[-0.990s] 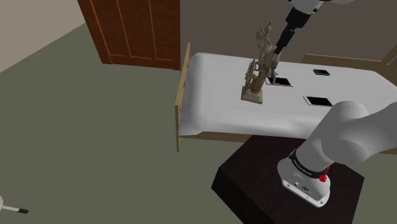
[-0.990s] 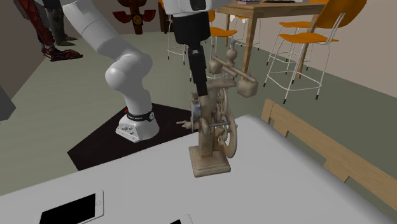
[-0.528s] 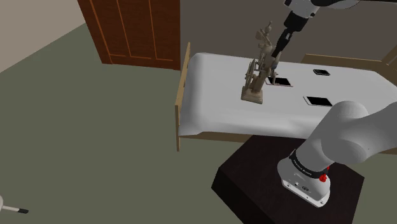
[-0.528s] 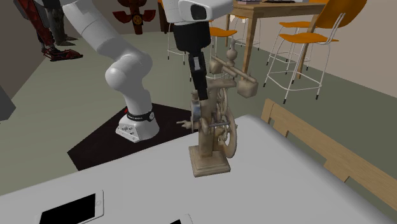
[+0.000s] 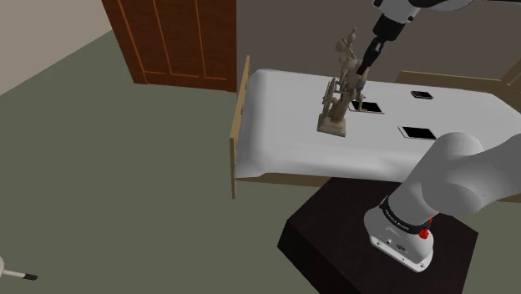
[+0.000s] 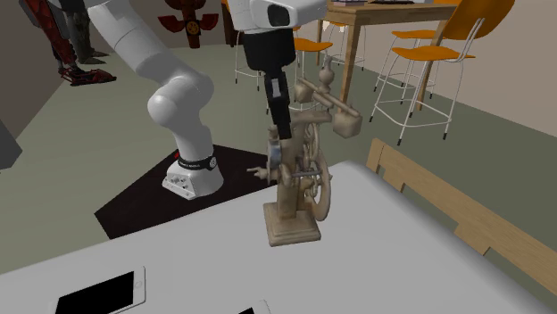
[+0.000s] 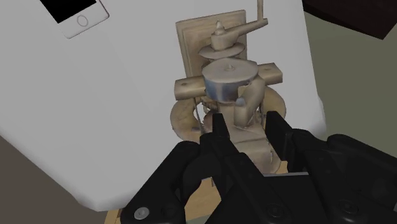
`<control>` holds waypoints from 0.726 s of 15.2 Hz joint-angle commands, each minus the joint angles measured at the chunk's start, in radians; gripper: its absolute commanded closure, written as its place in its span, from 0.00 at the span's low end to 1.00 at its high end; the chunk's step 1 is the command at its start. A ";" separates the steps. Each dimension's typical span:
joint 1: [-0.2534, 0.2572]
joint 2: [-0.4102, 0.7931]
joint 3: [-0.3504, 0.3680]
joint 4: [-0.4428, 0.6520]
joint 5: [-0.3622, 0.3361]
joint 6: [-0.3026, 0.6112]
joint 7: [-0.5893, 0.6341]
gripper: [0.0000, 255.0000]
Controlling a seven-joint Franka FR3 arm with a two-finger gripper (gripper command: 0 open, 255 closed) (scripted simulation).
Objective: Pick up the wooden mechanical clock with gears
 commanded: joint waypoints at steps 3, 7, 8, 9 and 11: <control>0.005 0.003 0.009 0.049 0.007 -0.045 0.001 1.00; 0.010 0.010 0.018 0.106 0.016 -0.096 0.003 1.00; 0.012 0.012 0.020 0.121 0.018 -0.108 0.003 1.00; 0.014 0.015 0.022 0.136 0.020 -0.121 0.004 1.00; 0.017 0.020 0.026 0.166 0.025 -0.146 0.004 1.00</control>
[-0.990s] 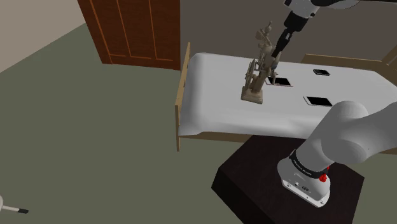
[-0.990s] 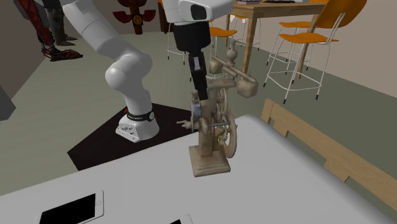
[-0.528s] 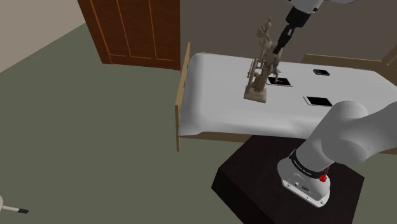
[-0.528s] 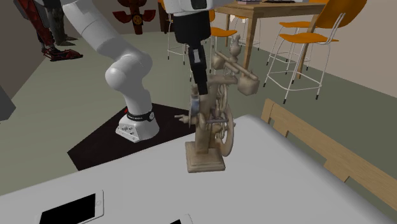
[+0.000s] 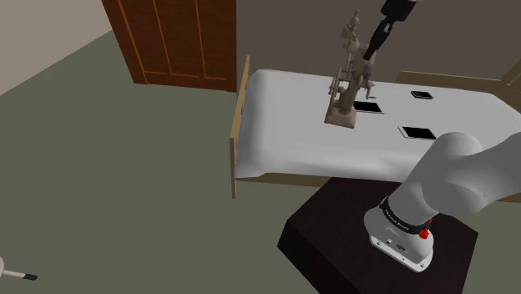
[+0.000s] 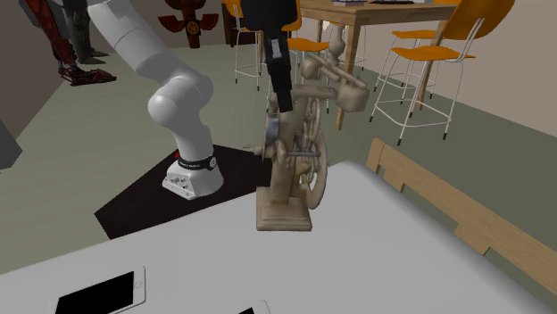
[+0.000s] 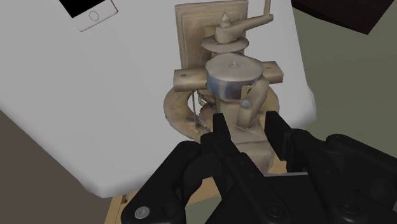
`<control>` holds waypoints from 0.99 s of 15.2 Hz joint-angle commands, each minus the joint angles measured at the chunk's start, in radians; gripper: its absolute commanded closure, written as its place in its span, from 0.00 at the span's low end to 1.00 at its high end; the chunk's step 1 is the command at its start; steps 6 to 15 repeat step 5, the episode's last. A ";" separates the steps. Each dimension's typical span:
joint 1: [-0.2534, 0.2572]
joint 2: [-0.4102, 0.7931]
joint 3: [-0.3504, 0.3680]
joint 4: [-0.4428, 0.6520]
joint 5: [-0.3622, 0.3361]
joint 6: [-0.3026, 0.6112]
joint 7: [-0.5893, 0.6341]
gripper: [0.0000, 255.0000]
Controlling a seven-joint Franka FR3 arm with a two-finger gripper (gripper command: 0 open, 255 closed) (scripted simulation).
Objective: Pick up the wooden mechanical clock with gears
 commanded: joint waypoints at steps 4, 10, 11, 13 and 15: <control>0.007 0.011 0.009 0.069 0.010 -0.056 0.001 1.00; 0.007 0.011 0.009 0.070 0.010 -0.056 0.001 1.00; 0.007 0.011 0.009 0.070 0.010 -0.056 0.001 1.00; 0.007 0.011 0.009 0.070 0.010 -0.056 0.001 1.00; 0.007 0.011 0.009 0.070 0.010 -0.056 0.001 1.00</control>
